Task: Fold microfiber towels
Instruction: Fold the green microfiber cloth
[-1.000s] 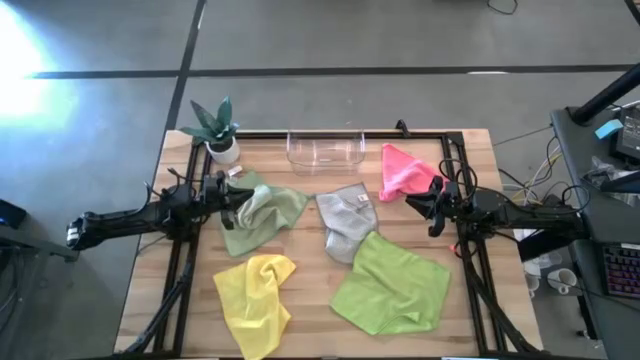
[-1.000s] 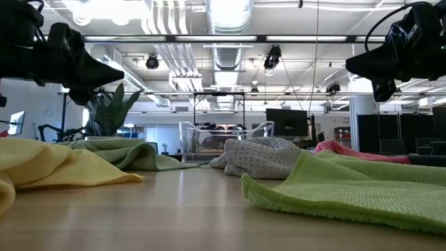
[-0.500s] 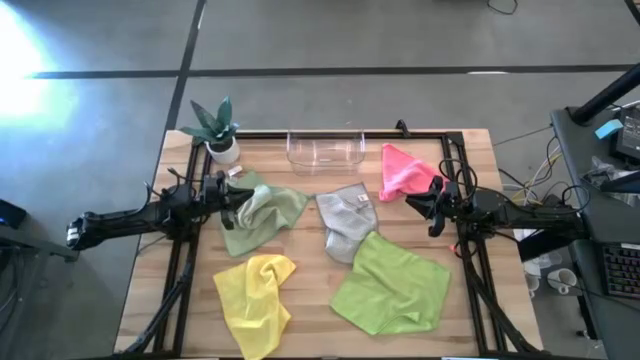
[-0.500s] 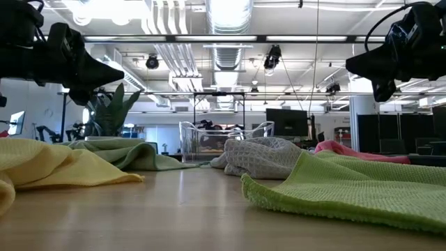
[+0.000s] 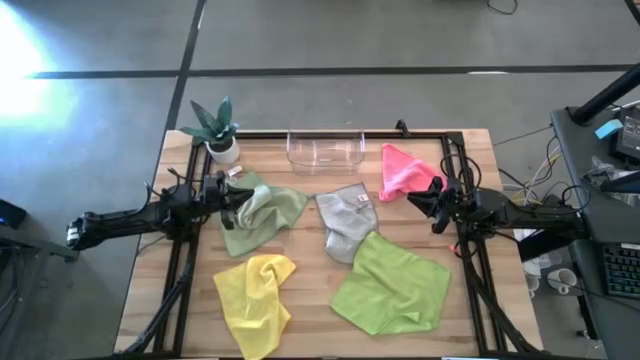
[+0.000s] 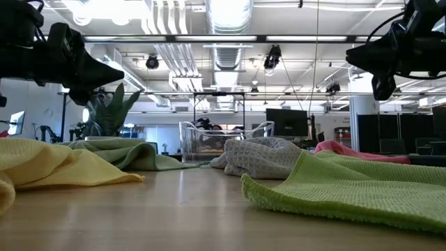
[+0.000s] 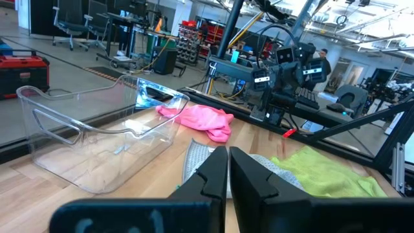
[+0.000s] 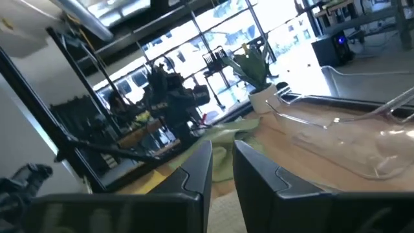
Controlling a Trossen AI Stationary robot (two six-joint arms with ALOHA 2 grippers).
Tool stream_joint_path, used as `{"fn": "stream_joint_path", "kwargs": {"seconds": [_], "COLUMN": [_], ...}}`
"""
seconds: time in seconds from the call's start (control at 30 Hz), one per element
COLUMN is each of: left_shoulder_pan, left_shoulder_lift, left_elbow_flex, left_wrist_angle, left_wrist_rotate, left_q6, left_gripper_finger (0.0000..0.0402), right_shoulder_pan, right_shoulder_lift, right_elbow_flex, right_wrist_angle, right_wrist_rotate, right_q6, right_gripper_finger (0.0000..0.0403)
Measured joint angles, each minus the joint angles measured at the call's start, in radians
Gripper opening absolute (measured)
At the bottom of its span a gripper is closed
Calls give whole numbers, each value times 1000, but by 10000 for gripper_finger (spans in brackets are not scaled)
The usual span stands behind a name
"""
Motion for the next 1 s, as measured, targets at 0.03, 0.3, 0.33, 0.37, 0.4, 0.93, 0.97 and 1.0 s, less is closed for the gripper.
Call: {"fn": "stream_joint_path", "kwargs": {"seconds": [0.03, 0.3, 0.33, 0.37, 0.4, 0.93, 0.97, 1.0], "left_shoulder_pan": [0, 0, 0, 0, 0, 0, 0, 0], "left_shoulder_lift": [0, 0, 0, 0, 0, 0, 0, 0], "left_elbow_flex": [0, 0, 0, 0, 0, 0, 0, 0], "left_wrist_angle": [0, 0, 0, 0, 0, 1, 1, 0], "left_wrist_rotate": [0, 0, 0, 0, 0, 0, 0, 0], "left_q6": [0, 0, 0, 0, 0, 0, 1, 2], "left_gripper_finger": [2, 2, 2, 2, 2, 2, 2, 2], "right_shoulder_pan": [0, 0, 0, 0, 0, 1, 1, 1], "right_shoulder_lift": [0, 0, 0, 0, 0, 161, 185, 212], "right_elbow_flex": [0, 0, 0, 0, 0, 250, 294, 341], "right_wrist_angle": [16, 214, 247, 280, 314, 223, 148, 70], "right_wrist_rotate": [0, 2, 8, 19, 28, 36, 23, 5], "right_q6": [-2, 68, 101, 130, 155, 210, 215, 221], "right_gripper_finger": [54, 54, 54, 54, 54, 54, 54, 54]}}
